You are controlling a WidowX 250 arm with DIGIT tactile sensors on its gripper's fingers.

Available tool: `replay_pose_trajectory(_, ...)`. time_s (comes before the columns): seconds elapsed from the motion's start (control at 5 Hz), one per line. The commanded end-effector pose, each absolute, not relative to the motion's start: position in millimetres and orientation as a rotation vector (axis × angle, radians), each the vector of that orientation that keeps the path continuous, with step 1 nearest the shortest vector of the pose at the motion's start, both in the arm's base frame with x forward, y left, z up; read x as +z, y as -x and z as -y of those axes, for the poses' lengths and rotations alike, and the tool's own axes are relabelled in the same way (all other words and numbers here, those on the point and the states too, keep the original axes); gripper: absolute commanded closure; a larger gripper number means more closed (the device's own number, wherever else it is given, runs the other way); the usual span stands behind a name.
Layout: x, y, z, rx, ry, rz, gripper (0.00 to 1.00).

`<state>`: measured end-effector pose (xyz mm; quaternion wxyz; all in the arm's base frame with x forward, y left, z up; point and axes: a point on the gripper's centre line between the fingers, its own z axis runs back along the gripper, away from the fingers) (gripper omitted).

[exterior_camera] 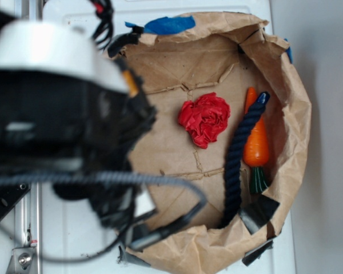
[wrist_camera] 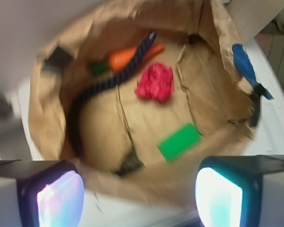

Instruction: Grab the blue rope.

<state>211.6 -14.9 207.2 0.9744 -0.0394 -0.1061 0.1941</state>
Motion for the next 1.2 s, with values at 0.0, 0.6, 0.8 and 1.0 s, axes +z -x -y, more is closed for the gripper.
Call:
replay_pose_trajectory(0.0, 201.5, -230.5, 0.3, 0.476, 0.185, 0.265, 0.00)
replay_pose_trajectory(0.6, 201.5, -230.5, 0.3, 0.476, 0.185, 0.265, 0.00)
replay_pose_trajectory(0.8, 176.5, -233.2, 6.9, 0.447, 0.119, 0.234, 0.00)
replay_pose_trajectory(1.0, 154.6, -243.9, 3.6, 0.448, 0.106, 0.195, 0.00)
